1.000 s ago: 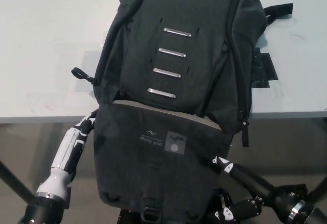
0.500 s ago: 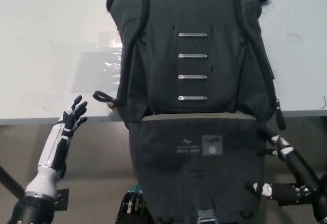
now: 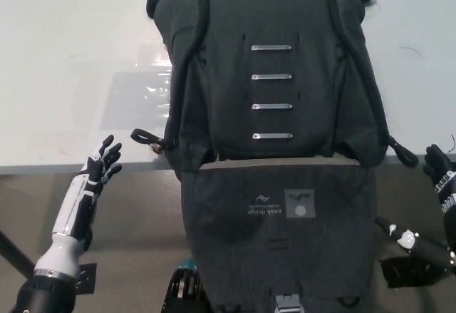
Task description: A bag is kept in the middle of the table with its flap loosely closed and the robot uses its right hand to adjust it and opens it
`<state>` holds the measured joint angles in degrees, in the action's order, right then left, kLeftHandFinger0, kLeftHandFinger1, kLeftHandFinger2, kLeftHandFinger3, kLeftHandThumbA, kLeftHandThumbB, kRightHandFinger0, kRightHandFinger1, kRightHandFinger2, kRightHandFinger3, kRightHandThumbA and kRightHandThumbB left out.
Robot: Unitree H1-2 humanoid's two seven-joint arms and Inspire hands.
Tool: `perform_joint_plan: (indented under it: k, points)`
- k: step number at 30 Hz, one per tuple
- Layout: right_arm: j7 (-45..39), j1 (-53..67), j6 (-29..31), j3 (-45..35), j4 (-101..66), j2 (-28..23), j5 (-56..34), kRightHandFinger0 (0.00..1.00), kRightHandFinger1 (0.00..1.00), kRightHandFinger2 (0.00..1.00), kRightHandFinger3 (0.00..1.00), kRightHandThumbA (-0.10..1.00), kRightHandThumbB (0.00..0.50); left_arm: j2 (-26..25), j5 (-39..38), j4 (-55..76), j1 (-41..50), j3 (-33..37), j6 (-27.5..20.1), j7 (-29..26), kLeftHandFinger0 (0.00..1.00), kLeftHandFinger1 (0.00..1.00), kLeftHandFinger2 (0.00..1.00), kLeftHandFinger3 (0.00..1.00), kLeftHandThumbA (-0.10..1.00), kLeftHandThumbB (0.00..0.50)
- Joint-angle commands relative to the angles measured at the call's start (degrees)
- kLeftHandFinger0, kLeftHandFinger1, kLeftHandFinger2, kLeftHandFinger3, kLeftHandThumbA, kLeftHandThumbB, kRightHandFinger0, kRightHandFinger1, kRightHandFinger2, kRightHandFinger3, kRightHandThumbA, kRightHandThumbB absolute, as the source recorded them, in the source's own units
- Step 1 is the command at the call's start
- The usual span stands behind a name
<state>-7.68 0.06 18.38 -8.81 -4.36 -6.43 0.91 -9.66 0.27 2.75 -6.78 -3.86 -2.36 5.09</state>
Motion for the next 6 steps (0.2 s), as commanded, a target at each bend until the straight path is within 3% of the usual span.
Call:
perform_joint_plan:
  k: [1, 2, 6]
  points:
    - [1.5, -0.3, 7.1, -0.4, 0.9, 0.6, -4.2, 1.00, 1.00, 1.00, 1.00, 1.00, 0.332, -0.8, -0.9, 1.9, -1.1, -0.5, 0.0, 0.1, 1.00, 1.00, 1.00, 1.00, 1.00, 0.000]
    - [0.9, -0.5, 7.0, -0.3, 1.4, 1.1, -6.9, 1.00, 1.00, 1.00, 1.00, 1.00, 0.357, -0.7, -0.6, 1.9, -1.1, -0.4, 0.0, 0.0, 1.00, 1.00, 1.00, 1.00, 1.00, 0.000]
    - [0.4, -0.9, 7.0, -0.2, 2.6, 1.6, -8.8, 1.00, 1.00, 1.00, 1.00, 1.00, 0.375, -0.7, -0.9, 1.6, -1.3, -0.3, -0.2, 0.2, 1.00, 1.00, 1.00, 1.00, 1.00, 0.000]
